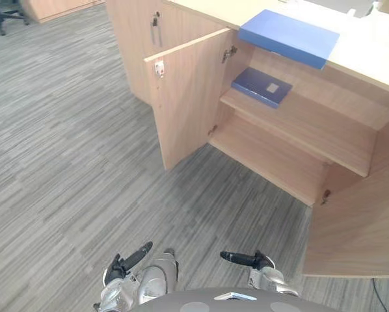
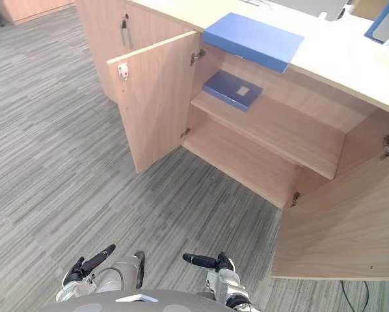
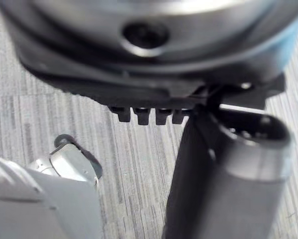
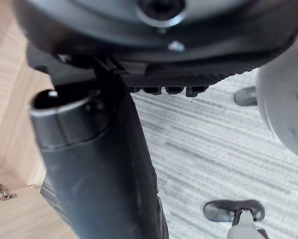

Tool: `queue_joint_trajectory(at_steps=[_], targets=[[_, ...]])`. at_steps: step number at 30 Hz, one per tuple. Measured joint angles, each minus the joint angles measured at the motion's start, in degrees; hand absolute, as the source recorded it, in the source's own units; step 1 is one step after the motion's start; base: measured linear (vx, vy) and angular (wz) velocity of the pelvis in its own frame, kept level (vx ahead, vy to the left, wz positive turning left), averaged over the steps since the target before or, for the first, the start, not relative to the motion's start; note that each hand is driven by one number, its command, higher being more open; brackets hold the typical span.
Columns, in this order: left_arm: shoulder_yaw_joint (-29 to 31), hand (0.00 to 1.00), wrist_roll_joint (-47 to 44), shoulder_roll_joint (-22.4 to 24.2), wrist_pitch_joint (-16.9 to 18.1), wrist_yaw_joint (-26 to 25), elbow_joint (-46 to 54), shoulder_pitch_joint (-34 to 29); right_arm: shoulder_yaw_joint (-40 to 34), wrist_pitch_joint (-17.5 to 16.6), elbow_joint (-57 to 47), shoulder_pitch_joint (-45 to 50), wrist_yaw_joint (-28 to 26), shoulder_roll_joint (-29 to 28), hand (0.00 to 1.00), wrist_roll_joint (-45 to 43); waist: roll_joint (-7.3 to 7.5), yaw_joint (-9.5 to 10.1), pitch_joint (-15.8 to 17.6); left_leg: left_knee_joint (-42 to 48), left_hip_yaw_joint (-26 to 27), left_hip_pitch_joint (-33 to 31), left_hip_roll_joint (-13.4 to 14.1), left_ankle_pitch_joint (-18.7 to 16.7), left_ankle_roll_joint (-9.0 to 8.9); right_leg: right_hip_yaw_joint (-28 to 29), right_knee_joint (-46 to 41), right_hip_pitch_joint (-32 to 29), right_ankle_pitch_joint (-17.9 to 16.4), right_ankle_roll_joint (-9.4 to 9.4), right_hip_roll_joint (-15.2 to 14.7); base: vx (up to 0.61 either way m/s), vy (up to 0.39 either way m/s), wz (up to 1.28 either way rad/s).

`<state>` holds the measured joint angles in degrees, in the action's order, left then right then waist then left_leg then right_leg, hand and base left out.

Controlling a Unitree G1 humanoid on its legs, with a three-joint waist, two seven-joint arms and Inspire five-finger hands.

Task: Walk over to the cabinet, pick up the folder, carry it to the office cabinet, place the folder inside the office cabinet, then close the office cabinet door

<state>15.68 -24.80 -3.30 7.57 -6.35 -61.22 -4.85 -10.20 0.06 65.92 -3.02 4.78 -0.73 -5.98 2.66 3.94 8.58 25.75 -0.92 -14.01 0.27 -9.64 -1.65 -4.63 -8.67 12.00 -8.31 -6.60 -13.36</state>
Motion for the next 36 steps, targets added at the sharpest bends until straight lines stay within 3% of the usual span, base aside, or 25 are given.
queue_joint_trajectory(at_steps=[3,4,5,6,7,8,10,12,14,15,16,17,18,19,20,22,25,27,28,29,30,31,32,34,36], targets=[[-0.2,1.0,0.4,0.4,-0.2,-0.1,-1.5,-0.6,-1.0,-0.5,0.7,-0.1,-1.0,0.7,1.0,0.0,-1.34,0.6,-0.5,-3.8,6.7,6.7,-1.2,-2.0,2.74,-1.3,-13.3,-5.8,2.1,1.84,-4.8,0.24,0.321,-0.98],[-0.4,1.0,0.7,0.6,-0.2,0.0,-1.5,-1.7,-1.8,-0.6,0.3,-0.1,-1.2,1.0,1.0,0.0,-1.89,0.17,-0.7,-6.3,9.0,9.9,-1.8,-1.8,3.78,-5.4,-20.7,-8.3,3.1,4.74,-7.7,0.21,0.252,-0.6],[-0.7,1.0,0.8,0.6,-0.2,0.0,-1.5,-2.1,-2.5,-1.1,0.1,0.2,-1.5,1.1,1.0,0.1,-2.31,-0.17,-1.0,-8.2,9.9,12.2,-2.2,-1.7,4.4,-9.8,-25.8,-9.7,3.5,6.37,-9.5,0.26,0.247,-0.58],[-1.4,1.0,1.3,0.5,-0.2,0.0,-1.4,-2.4,-2.8,-1.6,0.1,0.4,-1.6,1.1,1.0,0.1,-2.78,-0.83,-1.5,-11.0,10.8,15.3,-2.7,-1.4,4.88,-16.2,-30.1,-10.5,2.7,7.65,-11.2,0.22,0.157,-0.39],[-1.5,1.0,1.9,0.5,-0.2,-0.1,-1.4,-2.5,-2.8,-1.7,0.1,0.5,-1.6,1.1,1.0,0.1,-2.91,-1.03,-1.7,-12.2,11.1,16.6,-2.7,-1.3,5.02,-18.9,-31.4,-10.5,2.1,8.13,-11.2,0.23,0.1,-0.41],[-2.0,1.0,2.9,0.6,-0.2,0.0,-1.4,-2.5,-2.8,-1.7,0.1,0.5,-1.6,1.3,1.0,0.1,-3.23,-1.19,-2.2,-14.1,11.8,18.4,-2.5,-1.2,5.12,-22.3,-32.7,-11.1,0.1,8.11,-10.9,0.2,0.05,-0.37],[-3.8,1.0,2.9,0.8,-0.1,0.2,-1.3,-1.8,-2.8,-2.0,-0.3,0.3,-1.7,1.6,1.0,0.0,-4.08,-1.54,-2.4,-15.7,12.0,19.7,-1.1,-1.2,5.06,-23.9,-31.2,-13.3,-5.4,5.76,-7.8,0.2,0.006,-0.27],[-4.3,1.0,2.9,1.2,-0.1,0.5,-1.3,-1.0,-2.7,-2.0,-0.9,-0.4,-2.0,1.6,1.0,0.0,-5.08,-2.27,-1.8,-16.8,11.8,21.0,1.5,-1.4,4.14,-23.8,-27.6,-15.6,-7.0,5.37,-3.8,0.17,-0.052,-0.05],[-4.7,1.0,2.9,1.2,-0.1,0.5,-1.3,-0.8,-2.6,-2.1,-1.4,-0.9,-2.1,1.4,1.0,0.0,-5.65,-2.68,-1.3,-17.1,11.7,22.9,4.2,-2.1,2.56,-23.1,-22.0,-17.9,-6.4,4.45,-0.3,0.17,-0.1,0.03],[-4.9,1.0,3.0,1.2,-0.1,0.6,-1.3,-0.8,-2.5,-2.2,-1.5,-1.1,-2.1,1.2,1.0,0.0,-5.04,-2.62,-1.1,-17.1,11.7,24.1,5.1,-2.9,1.23,-22.0,-16.6,-19.2,-4.3,3.38,1.1,0.19,-0.181,0.12],[-4.5,1.0,2.7,1.0,-0.2,0.9,-1.3,-1.0,-2.3,-2.2,-1.6,-1.2,-2.0,0.9,1.0,0.0,-3.92,-2.63,-0.7,-17.0,11.3,24.9,5.1,-3.7,0.06,-20.2,-11.2,-19.4,-0.9,3.22,1.7,0.26,-0.291,0.27],[-4.0,1.0,3.0,0.0,0.0,1.1,-1.1,-1.1,-2.0,-2.2,-1.5,-1.0,-2.1,0.6,1.0,0.1,-1.8,-2.73,-0.5,-16.7,10.0,25.9,4.0,-4.8,-1.46,-17.2,-6.8,-19.7,7.5,2.9,1.8,0.31,-0.347,0.31],[-3.7,1.0,3.9,0.7,-0.1,1.1,-2.0,-0.6,-1.7,-2.1,-1.3,-0.8,-1.9,1.8,1.0,0.1,-2.27,-2.51,-0.6,-16.9,8.5,26.9,4.9,-5.4,-2.16,-17.1,-7.3,-18.8,8.8,4.38,3.0,0.28,-0.289,0.24],[-3.5,1.0,4.9,1.2,-0.1,1.3,-2.1,-0.8,-1.7,-2.0,-1.3,-0.8,-1.9,2.3,1.0,0.1,-3.18,-2.59,-1.0,-17.1,7.4,26.7,5.5,-5.5,-2.22,-17.1,-7.2,-18.9,7.8,4.73,3.9,0.33,-0.281,0.04],[-3.3,1.0,5.3,2.7,-0.1,1.7,-2.3,-0.4,-2.1,-2.1,-1.2,-1.2,-1.9,3.4,1.0,0.0,-5.52,-2.69,0.1,-18.1,6.4,27.7,7.2,-6.1,-3.07,-17.5,-8.7,-19.1,5.8,5.32,5.4,0.21,-0.164,-0.05],[-2.8,1.0,6.2,3.5,-0.2,1.9,-2.7,-0.1,-3.2,-2.0,-0.9,-1.3,-2.0,4.2,1.0,0.0,-6.37,-2.78,0.3,-19.3,4.5,28.8,8.3,-6.0,-3.08,-18.1,-10.6,-19.1,3.6,5.87,6.4,0.23,-0.159,0.03],[-2.1,1.0,7.4,3.3,-0.2,3.0,-2.7,0.2,-3.8,-1.4,-0.3,-0.7,-2.0,4.6,1.0,0.1,-6.27,-3.05,0.1,-17.8,1.6,29.4,10.7,-6.8,-4.2,-19.7,-12.4,-17.7,-0.5,6.28,8.0,0.23,-0.151,0.19],[-1.5,1.0,7.4,3.1,-0.1,3.1,-2.4,0.4,-3.8,-1.3,0.9,0.3,-2.0,4.7,1.0,0.1,-4.97,-3.02,0.1,-10.6,-0.1,26.4,11.5,-7.0,-4.57,-21.0,-9.5,-15.1,-1.3,6.5,9.4,0.15,-0.109,0.29],[-1.5,1.0,7.4,2.4,-0.1,3.0,-2.2,0.5,-3.9,-0.8,1.7,0.8,-1.9,4.8,1.0,-0.1,-4.5,-2.84,0.0,-2.2,-1.2,22.5,12.4,-7.2,-4.89,-21.5,-6.3,-12.7,-0.9,6.31,10.7,0.22,-0.141,0.13],[-1.4,1.0,7.2,2.3,-0.2,2.8,-1.8,0.6,-3.8,-0.5,1.9,1.1,-1.7,5.1,1.0,-0.1,-5.05,-2.69,0.0,6.6,-1.2,19.1,13.9,-7.2,-5.09,-21.6,-3.2,-10.3,-0.4,6.8,12.7,0.24,-0.135,0.05],[-1.5,1.0,7.2,2.4,-0.2,2.7,-1.7,0.6,-3.8,-0.6,1.8,1.1,-1.6,5.3,1.0,-0.1,-5.47,-2.64,0.0,9.3,-1.0,18.2,14.6,-6.9,-5.47,-21.6,-2.4,-9.4,-0.3,6.91,13.5,0.29,-0.107,-0.04],[-1.7,1.0,7.1,2.6,-0.3,2.8,-1.6,0.5,-3.7,-0.6,1.8,1.6,-1.5,5.7,1.0,0.0,-6.47,-2.67,0.0,17.7,-0.5,15.4,16.6,-5.0,-6.86,-21.5,0.1,-6.4,0.1,7.98,15.4,0.28,-0.06,-0.08],[-1.8,1.0,7.1,2.4,-0.3,2.8,-1.0,0.6,-3.1,-0.6,1.8,1.5,-1.5,5.9,1.0,0.0,-6.5,-2.36,-0.1,23.5,0.5,12.9,17.3,-4.9,-6.76,-21.1,1.4,-4.5,0.1,8.1,15.6,0.3,-0.039,-0.12],[-2.4,1.0,7.2,2.5,-0.3,2.8,0.7,0.4,-2.6,-0.6,1.8,1.3,-1.5,5.9,1.0,0.0,-5.53,-2.12,0.2,25.0,3.9,10.2,16.2,-9.0,-6.16,-19.4,2.6,-2.3,0.3,7.91,14.3,0.3,0.054,-0.39],[-4.5,1.0,7.4,2.4,-0.3,2.5,3.4,0.2,-2.6,-0.6,1.8,1.0,-1.4,5.8,1.0,0.0,-4.84,-1.43,0.7,21.0,6.0,6.4,11.6,-11.9,-4.2,-16.5,2.7,-0.8,0.3,7.86,10.8,0.33,0.205,-0.59]])
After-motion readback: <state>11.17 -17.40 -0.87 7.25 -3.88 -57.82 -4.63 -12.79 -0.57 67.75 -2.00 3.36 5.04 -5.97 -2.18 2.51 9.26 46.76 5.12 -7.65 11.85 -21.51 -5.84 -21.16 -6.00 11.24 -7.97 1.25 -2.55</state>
